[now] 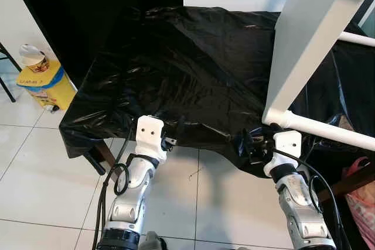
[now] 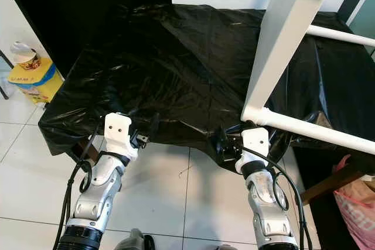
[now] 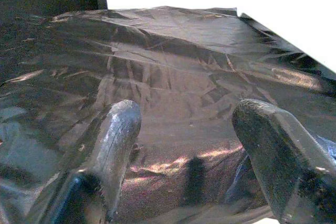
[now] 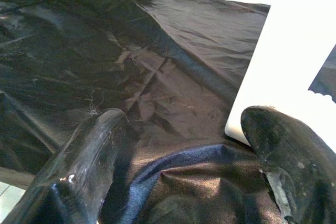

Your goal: Building children table

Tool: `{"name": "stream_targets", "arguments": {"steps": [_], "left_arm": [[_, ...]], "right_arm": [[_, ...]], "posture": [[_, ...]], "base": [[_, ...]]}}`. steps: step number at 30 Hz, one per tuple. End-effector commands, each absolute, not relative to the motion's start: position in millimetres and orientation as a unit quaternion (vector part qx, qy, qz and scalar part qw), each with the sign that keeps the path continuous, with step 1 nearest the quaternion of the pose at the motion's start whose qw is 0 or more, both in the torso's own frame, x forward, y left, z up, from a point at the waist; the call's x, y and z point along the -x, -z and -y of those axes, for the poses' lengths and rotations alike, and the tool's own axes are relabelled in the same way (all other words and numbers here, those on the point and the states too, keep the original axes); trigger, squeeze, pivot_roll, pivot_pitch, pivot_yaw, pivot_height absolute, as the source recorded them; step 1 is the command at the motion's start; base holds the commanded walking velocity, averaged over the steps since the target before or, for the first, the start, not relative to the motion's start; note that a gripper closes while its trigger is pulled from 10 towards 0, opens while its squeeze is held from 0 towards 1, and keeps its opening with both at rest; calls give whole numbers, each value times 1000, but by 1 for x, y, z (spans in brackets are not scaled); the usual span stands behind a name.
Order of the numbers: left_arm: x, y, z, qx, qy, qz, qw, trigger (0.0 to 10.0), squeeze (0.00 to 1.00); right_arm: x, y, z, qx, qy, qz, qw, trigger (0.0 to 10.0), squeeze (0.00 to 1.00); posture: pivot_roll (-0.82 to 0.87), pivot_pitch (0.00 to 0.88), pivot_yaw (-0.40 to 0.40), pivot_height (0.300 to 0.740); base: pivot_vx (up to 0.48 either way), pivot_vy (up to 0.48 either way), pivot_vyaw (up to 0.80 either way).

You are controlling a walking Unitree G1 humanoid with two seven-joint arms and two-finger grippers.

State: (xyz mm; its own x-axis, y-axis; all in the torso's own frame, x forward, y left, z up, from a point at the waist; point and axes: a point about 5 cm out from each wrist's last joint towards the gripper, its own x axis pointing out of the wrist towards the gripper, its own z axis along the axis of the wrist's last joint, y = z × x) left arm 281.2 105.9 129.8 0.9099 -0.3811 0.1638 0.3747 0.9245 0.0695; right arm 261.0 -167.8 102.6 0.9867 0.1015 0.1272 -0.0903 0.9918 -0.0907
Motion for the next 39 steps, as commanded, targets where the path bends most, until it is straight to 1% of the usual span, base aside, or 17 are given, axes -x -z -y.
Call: {"name": "stream_targets", "arguments": {"steps": [1, 11, 13, 14, 15, 16, 17, 19, 20, 22, 24, 29, 31, 32, 34, 35, 39], "left_arm": [[-280, -127, -111, -23, 166, 80, 983, 10000, 0], [-294, -132, -121, -19, 156, 80, 984, 10000, 0], [-296, -133, -121, -19, 158, 79, 984, 10000, 0], [-297, -134, -121, -20, 162, 79, 983, 10000, 0], [-297, -134, -121, -20, 162, 79, 983, 10000, 0], [-297, -135, -121, -21, 164, 79, 983, 10000, 0], [-297, -135, -121, -21, 164, 79, 983, 10000, 0], [-297, -135, -121, -24, 168, 78, 983, 10000, 0], [-297, -135, -121, -24, 168, 78, 983, 10000, 0], [-297, -135, -122, -24, 169, 77, 982, 10000, 0], [-297, -135, -122, -23, 169, 76, 982, 10000, 0], [-296, -135, -122, -21, 167, 76, 983, 10000, 0], [-295, -135, -123, -19, 165, 75, 983, 10000, 0], [-295, -135, -123, -19, 165, 75, 983, 10000, 0], [-295, -136, -124, -7, 166, 70, 984, 10000, 0], [-295, -138, -126, 2, 165, 69, 984, 10000, 0], [-298, -145, -131, 20, 152, 75, 985, 10000, 0]], "right_arm": [[-262, -100, 171, 41, -44, 63, 996, 10000, 0], [-265, -104, 186, -3, 9, 75, 997, 10000, 0], [-264, -104, 189, -40, 18, 74, 996, 10000, 0], [-261, -102, 192, -135, 32, 64, 988, 10000, 0], [-261, -102, 192, -135, 32, 64, 988, 10000, 0], [-260, -100, 193, -203, 37, 59, 977, 10000, 0], [-260, -100, 193, -203, 37, 59, 977, 10000, 0], [-255, -93, 195, -375, 54, 54, 924, 10000, 0], [-255, -93, 195, -375, 54, 54, 924, 10000, 0], [-250, -87, 191, -474, 51, 52, 878, 10000, 0], [-249, -85, 190, -494, 51, 51, 866, 10000, 0], [-251, -85, 189, -495, 46, 51, 866, 10000, 0], [-254, -98, 186, -378, 12, 55, 924, 10000, 0], [-254, -98, 186, -378, 12, 55, 924, 10000, 0], [-254, -120, 179, -206, -31, 78, 975, 10000, 0], [-253, -128, 178, -151, -37, 93, 983, 10000, 0], [-254, -149, 173, -71, -53, 125, 988, 10000, 0]], "posture": [[8, 93, -21, 740], [-31, 56, 55, 740], [-32, 58, 67, 740], [-32, 61, 71, 740], [-32, 61, 71, 740], [-32, 63, 73, 740], [-32, 63, 73, 740], [-31, 68, 84, 740], [-31, 68, 84, 740], [-25, 72, 82, 740], [-22, 73, 80, 740], [-16, 71, 76, 740], [-4, 68, 64, 740], [-4, 68, 64, 740], [6, 66, 50, 740], [11, 63, 40, 740], [23, 55, 16, 740]], "base": [[0, 0, 0], [0, 0, 0], [0, 0, 0], [0, 0, 0], [0, 0, 0], [0, 0, 0], [0, 0, 0], [0, 0, 0], [0, 0, 0], [0, 0, 0], [0, 0, 0], [0, 0, 0], [0, 0, 0], [0, 0, 0], [0, 0, 0], [0, 0, 0], [0, 0, 0]]}}
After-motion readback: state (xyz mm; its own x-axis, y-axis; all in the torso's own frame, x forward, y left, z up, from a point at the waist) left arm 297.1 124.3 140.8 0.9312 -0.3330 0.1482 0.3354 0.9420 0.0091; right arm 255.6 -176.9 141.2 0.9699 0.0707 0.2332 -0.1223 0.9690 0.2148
